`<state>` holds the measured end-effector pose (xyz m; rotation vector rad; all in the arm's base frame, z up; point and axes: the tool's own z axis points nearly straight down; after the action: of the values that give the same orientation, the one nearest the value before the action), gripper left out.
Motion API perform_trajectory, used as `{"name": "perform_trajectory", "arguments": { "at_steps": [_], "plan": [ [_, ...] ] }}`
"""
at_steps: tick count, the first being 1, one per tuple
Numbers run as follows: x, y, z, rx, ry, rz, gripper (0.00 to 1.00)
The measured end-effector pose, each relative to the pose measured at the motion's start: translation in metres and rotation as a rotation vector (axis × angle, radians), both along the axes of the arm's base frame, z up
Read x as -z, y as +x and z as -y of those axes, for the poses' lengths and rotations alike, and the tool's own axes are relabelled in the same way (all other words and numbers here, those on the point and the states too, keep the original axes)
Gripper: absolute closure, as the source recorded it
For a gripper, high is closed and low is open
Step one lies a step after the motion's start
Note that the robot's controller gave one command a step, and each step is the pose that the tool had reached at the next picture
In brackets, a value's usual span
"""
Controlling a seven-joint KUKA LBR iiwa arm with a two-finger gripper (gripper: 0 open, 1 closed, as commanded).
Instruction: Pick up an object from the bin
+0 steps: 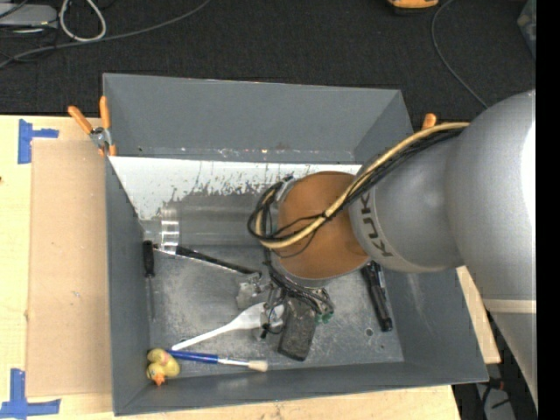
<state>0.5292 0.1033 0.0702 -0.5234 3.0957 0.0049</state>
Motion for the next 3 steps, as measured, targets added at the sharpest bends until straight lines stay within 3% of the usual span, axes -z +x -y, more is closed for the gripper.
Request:
{"name": "perform_trajectory", "arguments": {
  "at_steps": [3],
  "plan": [
    [-0.038, -0.001, -0.001, 0.005, 0.0, -0.003, 1.0]
  ]
}}
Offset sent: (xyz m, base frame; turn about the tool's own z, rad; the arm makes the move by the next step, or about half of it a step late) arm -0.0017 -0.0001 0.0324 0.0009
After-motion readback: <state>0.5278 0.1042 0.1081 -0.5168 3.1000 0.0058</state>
